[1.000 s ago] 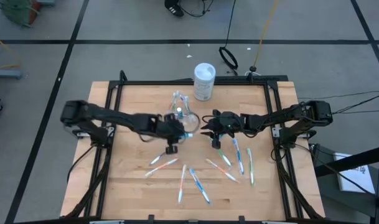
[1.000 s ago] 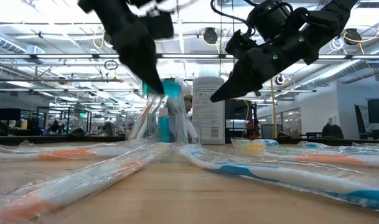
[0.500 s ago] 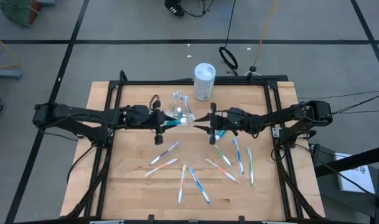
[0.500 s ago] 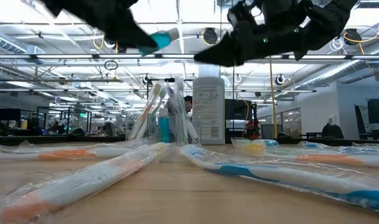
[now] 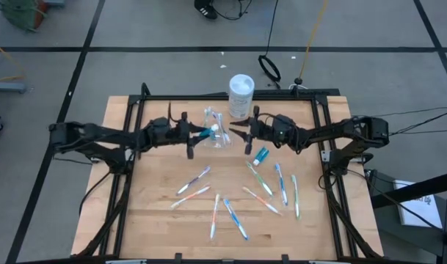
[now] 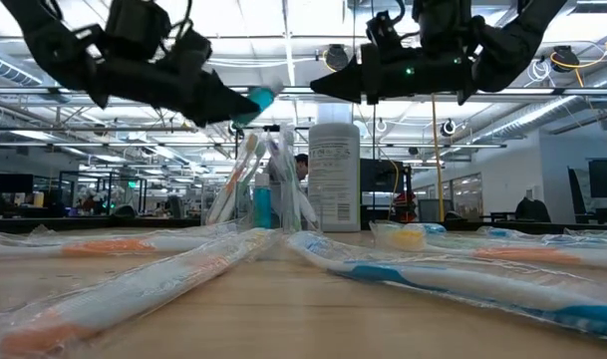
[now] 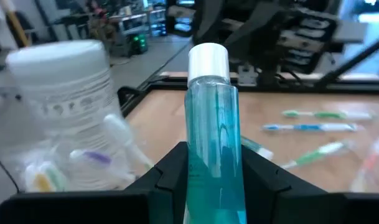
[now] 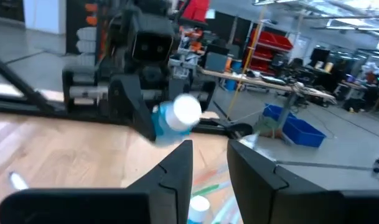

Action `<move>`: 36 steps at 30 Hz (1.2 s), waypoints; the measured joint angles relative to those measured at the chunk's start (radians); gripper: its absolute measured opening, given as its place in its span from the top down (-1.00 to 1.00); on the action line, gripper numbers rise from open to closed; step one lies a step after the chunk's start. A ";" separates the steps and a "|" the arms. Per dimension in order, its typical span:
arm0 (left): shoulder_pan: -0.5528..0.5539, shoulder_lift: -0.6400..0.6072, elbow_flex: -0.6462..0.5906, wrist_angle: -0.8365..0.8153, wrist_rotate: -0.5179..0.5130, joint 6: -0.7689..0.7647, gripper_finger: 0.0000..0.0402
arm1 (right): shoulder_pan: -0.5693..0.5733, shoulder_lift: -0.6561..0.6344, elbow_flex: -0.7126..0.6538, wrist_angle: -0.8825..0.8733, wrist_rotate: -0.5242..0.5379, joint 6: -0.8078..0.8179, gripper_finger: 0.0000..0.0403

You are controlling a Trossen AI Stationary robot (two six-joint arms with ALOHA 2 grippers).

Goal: Pick & Place toothbrushing station
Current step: Put the blue mouthwash into the transparent organizer

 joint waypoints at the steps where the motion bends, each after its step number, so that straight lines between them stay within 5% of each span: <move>1: 0.012 0.031 0.002 0.033 0.014 -0.020 0.47 | -0.007 0.000 0.000 0.002 0.000 0.013 0.55; 13: 0.034 0.307 0.053 0.192 0.038 -0.125 0.47 | -0.023 -0.001 0.000 -0.062 -0.003 0.105 0.55; 36: 0.034 0.319 0.053 0.032 -0.088 -0.082 0.46 | -0.022 0.000 0.000 -0.097 -0.004 0.158 0.55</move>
